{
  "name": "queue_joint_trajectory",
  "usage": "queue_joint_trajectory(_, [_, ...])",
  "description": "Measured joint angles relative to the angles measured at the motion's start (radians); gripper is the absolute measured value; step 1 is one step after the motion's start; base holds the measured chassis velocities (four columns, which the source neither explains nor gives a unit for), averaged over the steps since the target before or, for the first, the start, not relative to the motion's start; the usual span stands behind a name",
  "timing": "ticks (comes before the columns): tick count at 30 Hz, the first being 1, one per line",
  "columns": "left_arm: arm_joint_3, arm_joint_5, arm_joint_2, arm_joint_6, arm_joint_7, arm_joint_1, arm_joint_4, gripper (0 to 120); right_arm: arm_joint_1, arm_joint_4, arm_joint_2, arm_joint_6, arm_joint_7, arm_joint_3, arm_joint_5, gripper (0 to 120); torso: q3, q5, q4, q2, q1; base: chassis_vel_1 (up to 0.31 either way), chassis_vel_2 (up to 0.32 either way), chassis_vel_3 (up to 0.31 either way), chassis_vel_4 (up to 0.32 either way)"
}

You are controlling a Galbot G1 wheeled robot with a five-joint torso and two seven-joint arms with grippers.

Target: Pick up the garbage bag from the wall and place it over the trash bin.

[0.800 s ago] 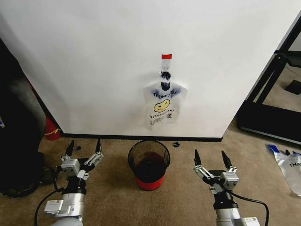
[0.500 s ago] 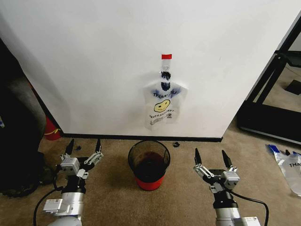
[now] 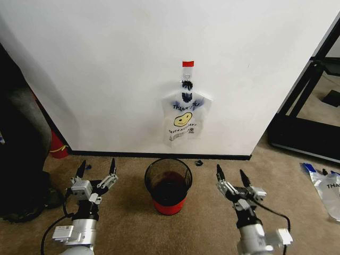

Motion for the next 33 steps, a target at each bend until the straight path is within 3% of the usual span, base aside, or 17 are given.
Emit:
queue_joint_trajectory(2, [0.016, 0.000, 0.012, 0.004, 0.000, -0.015, 0.011, 99, 0.064, -0.027, -0.031, -0.037, -0.016, 0.010, 0.124, 100, 0.000, 0.0004, 0.0005, 0.000, 0.000, 0.000, 0.000, 0.000, 0.000])
queue_joint_trajectory(5, [0.078, -0.003, 0.039, 0.025, -0.001, -0.064, 0.042, 99, 0.160, -0.088, -0.099, -0.103, -0.118, 0.047, 0.329, 100, 0.000, -0.0004, -0.0011, 0.000, 0.000, 0.000, 0.000, 0.000, 0.000])
queue_joint_trajectory(7, [0.087, 0.004, 0.039, 0.027, 0.000, -0.059, 0.045, 99, 0.271, -0.167, -0.163, -0.162, -0.202, 0.041, 0.440, 100, 0.000, 0.0000, 0.0000, 0.000, 0.000, 0.000, 0.000, 0.000, 0.000])
queue_joint_trajectory(15, [0.083, 0.020, 0.043, 0.035, -0.003, -0.058, 0.041, 100, 0.535, -0.365, -0.237, -0.240, -0.284, -0.038, 0.571, 100, 0.000, 0.0002, -0.0001, 0.000, 0.000, 0.000, 0.000, 0.000, 0.000])
queue_joint_trajectory(22, [0.084, 0.034, 0.042, 0.041, -0.005, -0.057, 0.045, 99, 0.795, -0.587, -0.216, -0.259, -0.290, -0.164, 0.598, 100, 0.000, 0.0004, 0.0000, 0.000, 0.000, 0.000, 0.000, 0.000, 0.000])
queue_joint_trajectory(26, [0.085, 0.037, 0.044, 0.042, -0.005, -0.063, 0.053, 99, 0.943, -0.713, -0.167, -0.265, -0.287, -0.227, 0.603, 100, 0.000, 0.0001, 0.0001, 0.000, 0.000, 0.000, 0.000, 0.000, 0.000])
queue_joint_trajectory(33, [0.085, 0.034, 0.039, 0.044, -0.008, -0.077, 0.065, 99, 1.047, -0.819, -0.088, -0.277, -0.288, -0.256, 0.587, 100, 0.000, -0.0005, -0.0001, 0.000, 0.000, 0.000, 0.000, 0.000, 0.000])
